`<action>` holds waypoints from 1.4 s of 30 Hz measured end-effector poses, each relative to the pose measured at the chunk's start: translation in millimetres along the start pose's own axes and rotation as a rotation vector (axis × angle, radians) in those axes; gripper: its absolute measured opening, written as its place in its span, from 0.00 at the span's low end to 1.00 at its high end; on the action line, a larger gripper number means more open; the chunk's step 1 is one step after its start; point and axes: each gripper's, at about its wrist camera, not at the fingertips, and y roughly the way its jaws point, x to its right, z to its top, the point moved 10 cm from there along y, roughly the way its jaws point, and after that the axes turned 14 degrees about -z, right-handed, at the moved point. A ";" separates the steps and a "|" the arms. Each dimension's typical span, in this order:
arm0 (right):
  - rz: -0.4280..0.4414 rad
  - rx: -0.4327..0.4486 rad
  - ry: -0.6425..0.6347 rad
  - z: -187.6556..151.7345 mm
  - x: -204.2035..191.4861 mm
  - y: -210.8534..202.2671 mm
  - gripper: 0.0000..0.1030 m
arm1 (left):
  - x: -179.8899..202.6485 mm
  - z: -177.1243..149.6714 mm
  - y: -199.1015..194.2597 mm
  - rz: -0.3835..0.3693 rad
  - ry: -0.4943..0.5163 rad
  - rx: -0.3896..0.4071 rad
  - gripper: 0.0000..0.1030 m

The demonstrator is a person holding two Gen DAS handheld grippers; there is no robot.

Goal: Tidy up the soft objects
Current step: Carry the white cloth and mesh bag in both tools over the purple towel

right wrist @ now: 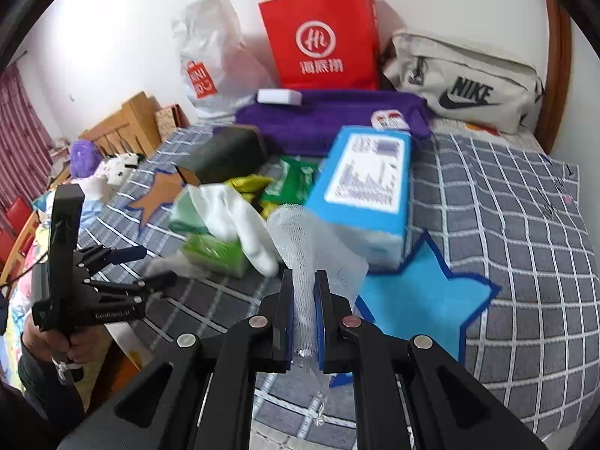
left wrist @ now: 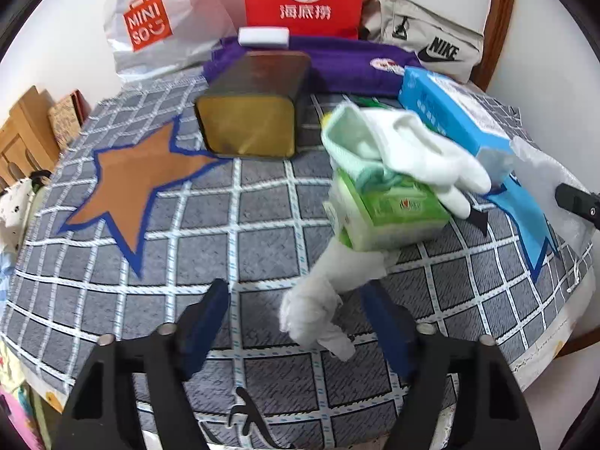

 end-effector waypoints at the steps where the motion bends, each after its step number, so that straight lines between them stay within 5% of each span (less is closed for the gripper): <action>1: -0.005 -0.006 0.005 -2.9 1.7 2.8 0.09 | 0.8 -2.0 3.4 -0.016 -0.009 -0.012 0.62; 8: -0.019 -0.084 0.028 -25.6 9.6 28.7 0.09 | 0.3 -1.1 0.9 -0.026 -0.008 -0.007 0.22; 26: -0.001 -0.088 0.036 -29.6 10.2 26.1 0.08 | -25.8 22.5 -50.5 0.033 -0.079 0.111 0.20; 42: 0.007 0.016 0.009 18.1 14.5 -12.6 0.08 | -26.2 64.5 -74.2 0.049 -0.112 0.173 0.20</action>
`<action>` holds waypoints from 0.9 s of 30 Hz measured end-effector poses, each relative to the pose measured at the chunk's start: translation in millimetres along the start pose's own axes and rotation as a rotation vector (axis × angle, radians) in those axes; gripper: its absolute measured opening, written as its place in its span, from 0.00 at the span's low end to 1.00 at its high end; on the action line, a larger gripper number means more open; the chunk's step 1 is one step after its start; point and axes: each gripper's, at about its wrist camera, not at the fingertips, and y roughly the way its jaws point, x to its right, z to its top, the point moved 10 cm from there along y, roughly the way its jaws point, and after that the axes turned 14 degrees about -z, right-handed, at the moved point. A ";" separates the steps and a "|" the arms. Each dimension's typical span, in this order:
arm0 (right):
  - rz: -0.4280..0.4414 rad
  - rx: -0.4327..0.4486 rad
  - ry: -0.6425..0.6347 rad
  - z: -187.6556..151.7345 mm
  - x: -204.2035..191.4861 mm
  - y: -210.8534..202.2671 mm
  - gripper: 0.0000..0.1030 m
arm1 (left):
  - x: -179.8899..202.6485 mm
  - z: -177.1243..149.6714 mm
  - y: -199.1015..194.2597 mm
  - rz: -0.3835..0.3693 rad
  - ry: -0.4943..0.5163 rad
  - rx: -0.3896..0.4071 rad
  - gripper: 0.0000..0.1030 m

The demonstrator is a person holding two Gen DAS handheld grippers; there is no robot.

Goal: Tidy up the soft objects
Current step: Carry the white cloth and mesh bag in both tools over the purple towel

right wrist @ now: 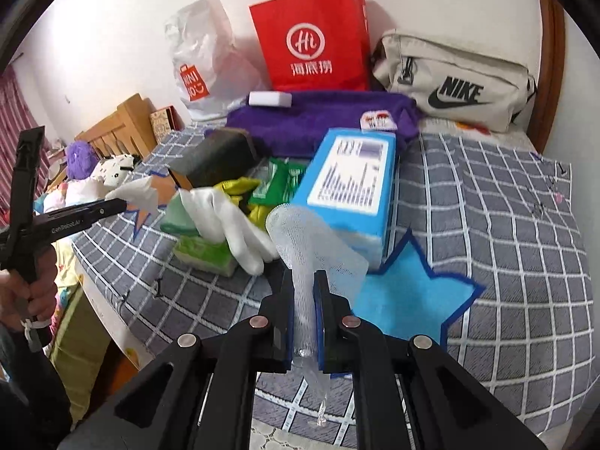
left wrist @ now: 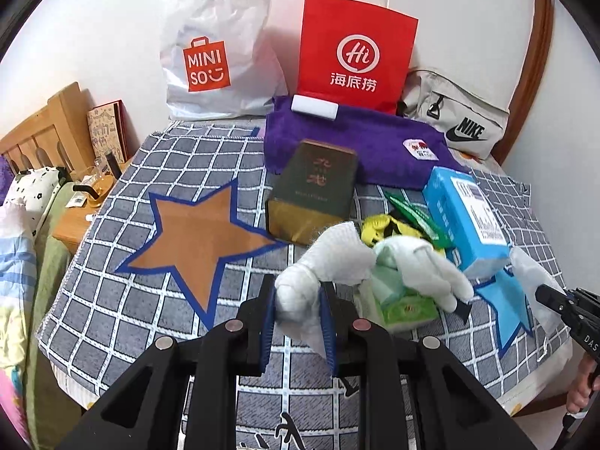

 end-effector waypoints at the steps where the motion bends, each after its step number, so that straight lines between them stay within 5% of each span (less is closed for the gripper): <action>1: -0.001 0.003 0.002 3.6 1.0 -0.3 0.08 | 0.2 3.2 -0.1 0.003 -0.001 0.002 0.20; 27: 0.013 0.070 -0.001 129.8 12.4 36.6 0.08 | -8.5 102.6 26.8 0.048 -0.014 0.020 0.20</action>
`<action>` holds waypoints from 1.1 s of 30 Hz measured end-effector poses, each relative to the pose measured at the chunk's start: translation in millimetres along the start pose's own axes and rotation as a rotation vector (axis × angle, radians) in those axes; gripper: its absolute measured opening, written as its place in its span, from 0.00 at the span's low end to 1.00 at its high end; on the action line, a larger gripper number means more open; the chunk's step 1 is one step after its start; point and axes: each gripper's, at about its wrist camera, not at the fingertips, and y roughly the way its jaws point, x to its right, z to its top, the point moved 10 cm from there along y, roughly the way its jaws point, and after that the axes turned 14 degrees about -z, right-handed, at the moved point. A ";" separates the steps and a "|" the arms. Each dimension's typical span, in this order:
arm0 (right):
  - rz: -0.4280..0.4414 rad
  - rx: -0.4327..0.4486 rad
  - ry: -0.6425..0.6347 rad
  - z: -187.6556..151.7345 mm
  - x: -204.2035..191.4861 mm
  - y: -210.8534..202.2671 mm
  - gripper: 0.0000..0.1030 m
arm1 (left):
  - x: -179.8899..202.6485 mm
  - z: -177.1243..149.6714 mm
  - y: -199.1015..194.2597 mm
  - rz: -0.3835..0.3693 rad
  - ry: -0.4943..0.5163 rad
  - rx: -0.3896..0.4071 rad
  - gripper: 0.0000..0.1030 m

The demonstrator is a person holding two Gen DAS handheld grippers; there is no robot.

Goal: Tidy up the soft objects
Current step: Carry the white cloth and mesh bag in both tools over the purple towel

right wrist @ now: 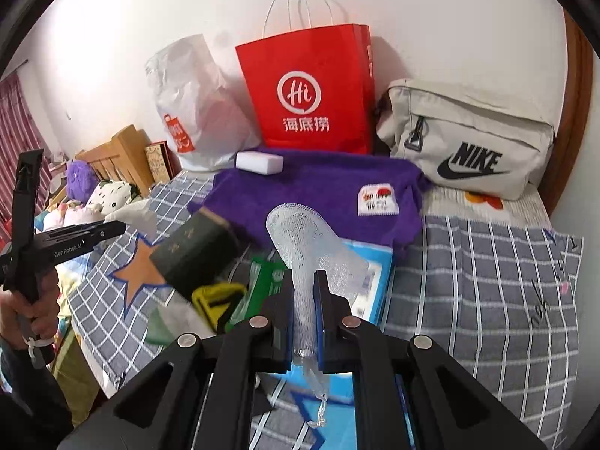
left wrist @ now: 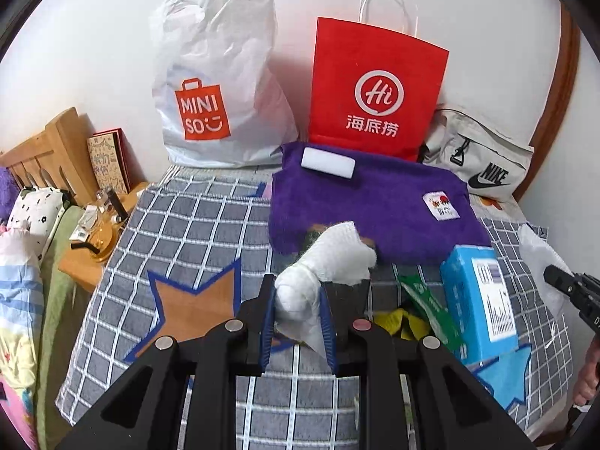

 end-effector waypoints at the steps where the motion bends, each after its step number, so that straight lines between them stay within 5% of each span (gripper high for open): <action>1: -0.001 0.005 0.001 5.5 1.2 2.4 0.08 | 0.0 4.0 3.4 -0.002 -0.002 -0.003 0.20; 12: -0.005 0.026 -0.003 55.2 11.5 35.3 0.08 | -4.6 34.5 40.2 0.071 0.027 -0.017 0.21; 24: -0.048 0.017 -0.032 100.5 21.5 95.0 0.08 | -17.2 64.7 84.6 0.049 -0.009 -0.043 0.21; 33: -0.046 -0.042 -0.020 103.4 25.0 151.5 0.08 | -19.7 76.7 121.7 0.025 -0.021 -0.075 0.22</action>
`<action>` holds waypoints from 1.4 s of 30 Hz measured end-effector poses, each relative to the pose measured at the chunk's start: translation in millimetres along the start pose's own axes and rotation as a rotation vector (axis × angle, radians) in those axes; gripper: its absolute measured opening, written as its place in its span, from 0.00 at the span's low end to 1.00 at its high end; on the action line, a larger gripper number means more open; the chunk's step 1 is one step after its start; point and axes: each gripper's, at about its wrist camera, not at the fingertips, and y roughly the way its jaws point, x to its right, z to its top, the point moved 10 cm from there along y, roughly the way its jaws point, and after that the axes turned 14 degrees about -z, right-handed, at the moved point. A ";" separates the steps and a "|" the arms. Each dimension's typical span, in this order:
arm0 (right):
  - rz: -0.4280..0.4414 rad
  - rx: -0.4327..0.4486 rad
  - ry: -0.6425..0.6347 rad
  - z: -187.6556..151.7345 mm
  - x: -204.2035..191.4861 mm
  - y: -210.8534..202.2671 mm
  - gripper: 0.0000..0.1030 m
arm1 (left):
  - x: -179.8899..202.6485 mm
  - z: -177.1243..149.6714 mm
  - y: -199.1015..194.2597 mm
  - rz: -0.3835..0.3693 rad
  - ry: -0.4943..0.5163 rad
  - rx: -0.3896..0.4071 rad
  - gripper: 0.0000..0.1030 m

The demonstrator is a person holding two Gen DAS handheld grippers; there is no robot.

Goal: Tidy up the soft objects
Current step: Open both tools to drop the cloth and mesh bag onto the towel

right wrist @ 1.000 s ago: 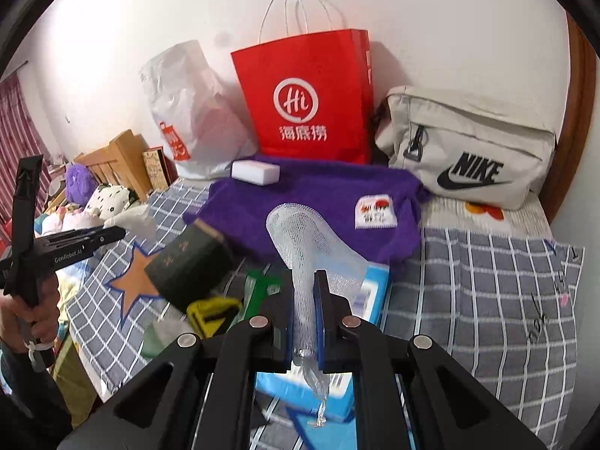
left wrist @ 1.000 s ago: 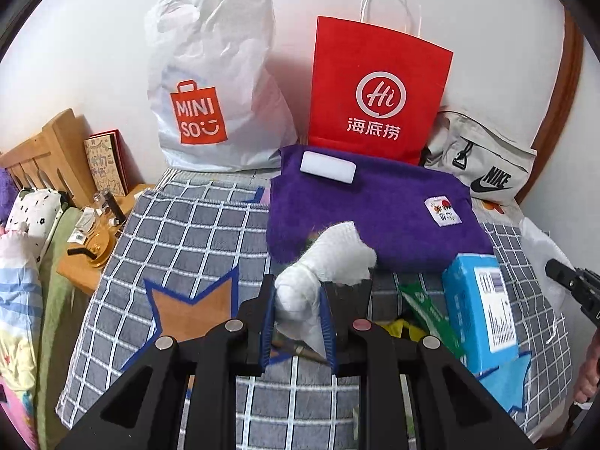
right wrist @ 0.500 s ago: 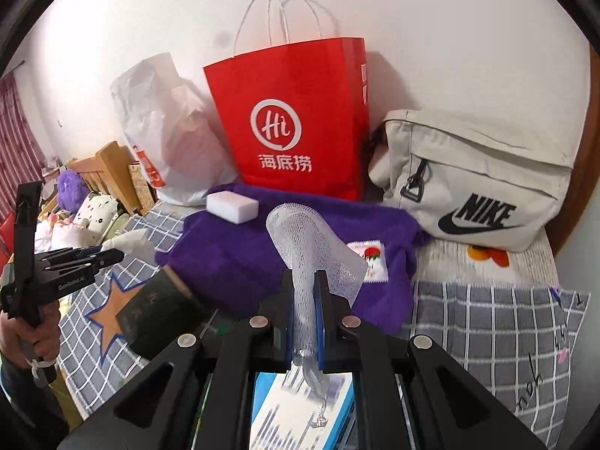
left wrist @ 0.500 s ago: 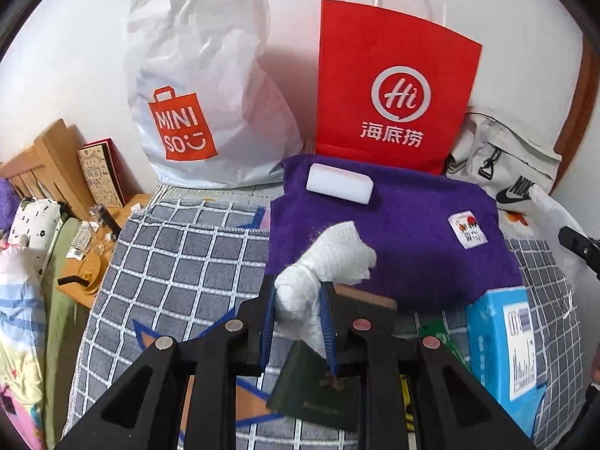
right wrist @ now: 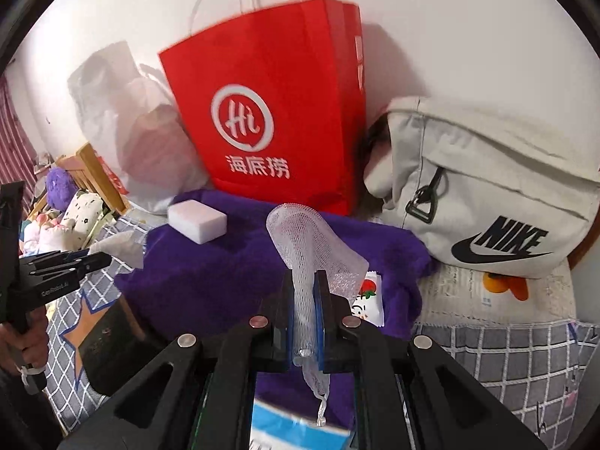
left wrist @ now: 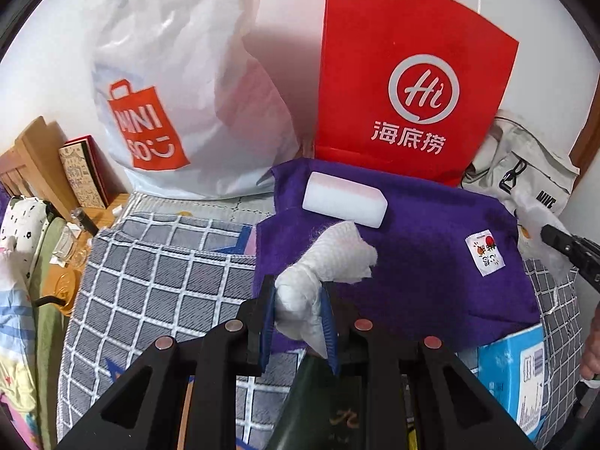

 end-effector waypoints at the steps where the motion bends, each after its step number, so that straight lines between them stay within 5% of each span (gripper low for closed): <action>1: -0.008 -0.006 0.000 -1.0 0.0 4.2 0.08 | -0.5 1.0 4.7 -0.002 -0.001 -0.004 0.22; 21: 0.017 -0.147 -0.049 -29.0 -12.2 65.2 0.11 | 11.8 5.5 75.7 -0.078 -0.009 -0.120 0.22; 26: 0.044 -0.167 -0.042 -33.9 -16.7 66.2 0.32 | 13.9 3.9 80.2 -0.095 -0.014 -0.139 0.33; 28: 0.062 -0.172 -0.042 -34.6 -19.9 65.5 0.54 | 15.5 3.5 79.1 -0.100 -0.014 -0.140 0.42; 31: 0.070 -0.163 -0.041 -32.9 -21.7 61.3 0.64 | 17.9 4.5 72.6 -0.095 -0.007 -0.124 0.62; 42: 0.096 -0.114 0.035 -30.0 -25.2 11.4 0.71 | 5.8 -3.0 23.9 -0.043 -0.004 -0.061 0.63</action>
